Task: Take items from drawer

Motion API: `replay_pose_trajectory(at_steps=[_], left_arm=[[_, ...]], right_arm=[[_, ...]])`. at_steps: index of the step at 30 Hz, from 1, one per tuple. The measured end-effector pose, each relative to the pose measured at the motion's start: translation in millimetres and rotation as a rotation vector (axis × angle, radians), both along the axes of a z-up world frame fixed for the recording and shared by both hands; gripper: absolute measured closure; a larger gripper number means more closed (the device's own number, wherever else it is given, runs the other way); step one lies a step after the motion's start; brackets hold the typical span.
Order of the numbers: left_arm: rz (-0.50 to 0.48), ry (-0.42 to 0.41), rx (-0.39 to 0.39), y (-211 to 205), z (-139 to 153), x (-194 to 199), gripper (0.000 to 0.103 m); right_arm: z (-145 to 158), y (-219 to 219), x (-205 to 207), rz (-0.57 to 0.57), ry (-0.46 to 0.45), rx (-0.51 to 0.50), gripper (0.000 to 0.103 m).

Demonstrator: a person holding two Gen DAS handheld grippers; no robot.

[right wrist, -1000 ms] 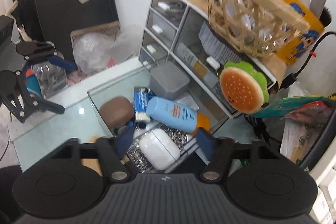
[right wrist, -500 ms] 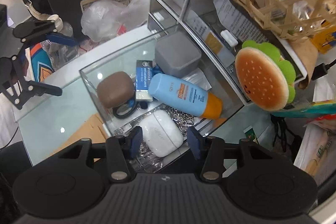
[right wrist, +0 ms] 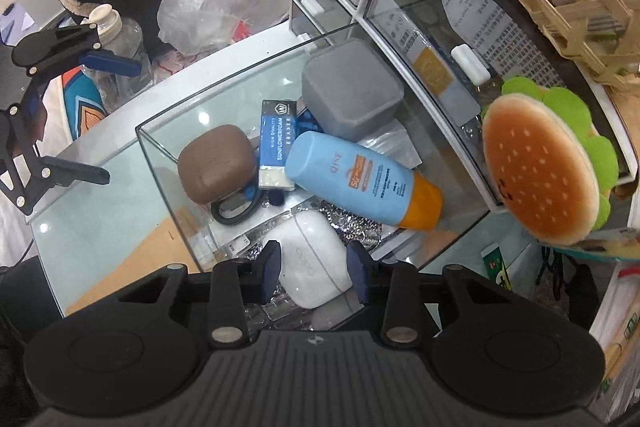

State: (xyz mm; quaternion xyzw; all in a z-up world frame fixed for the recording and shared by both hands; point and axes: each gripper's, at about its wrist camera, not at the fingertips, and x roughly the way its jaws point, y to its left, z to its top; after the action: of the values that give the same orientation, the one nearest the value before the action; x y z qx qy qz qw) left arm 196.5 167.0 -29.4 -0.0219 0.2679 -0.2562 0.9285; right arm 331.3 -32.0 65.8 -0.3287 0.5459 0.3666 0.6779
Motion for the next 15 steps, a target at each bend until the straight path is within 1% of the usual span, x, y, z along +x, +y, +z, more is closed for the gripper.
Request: replay_pose_trajectory(at_steps=[2,4,8,15], left_arm=[[0.0,0.003,0.0,1,-1,0,0.008],[-0.001,0.001,0.002,2,-2,0,0.008],[-0.001,-0.002,-0.007,4,-3,-1,0.008],[-0.001,0.005,-0.011,3,-5,2,0.008]], right_arm=[[-2,0,3,-0.001,0.013,-0.004,0.062],[-3,0,7,0.004,0.025,-0.016,0.065],[-5,2,10,0.018,0.046,-0.025,0.065],[-7,10,14,0.076,0.093,-0.061,0.065]])
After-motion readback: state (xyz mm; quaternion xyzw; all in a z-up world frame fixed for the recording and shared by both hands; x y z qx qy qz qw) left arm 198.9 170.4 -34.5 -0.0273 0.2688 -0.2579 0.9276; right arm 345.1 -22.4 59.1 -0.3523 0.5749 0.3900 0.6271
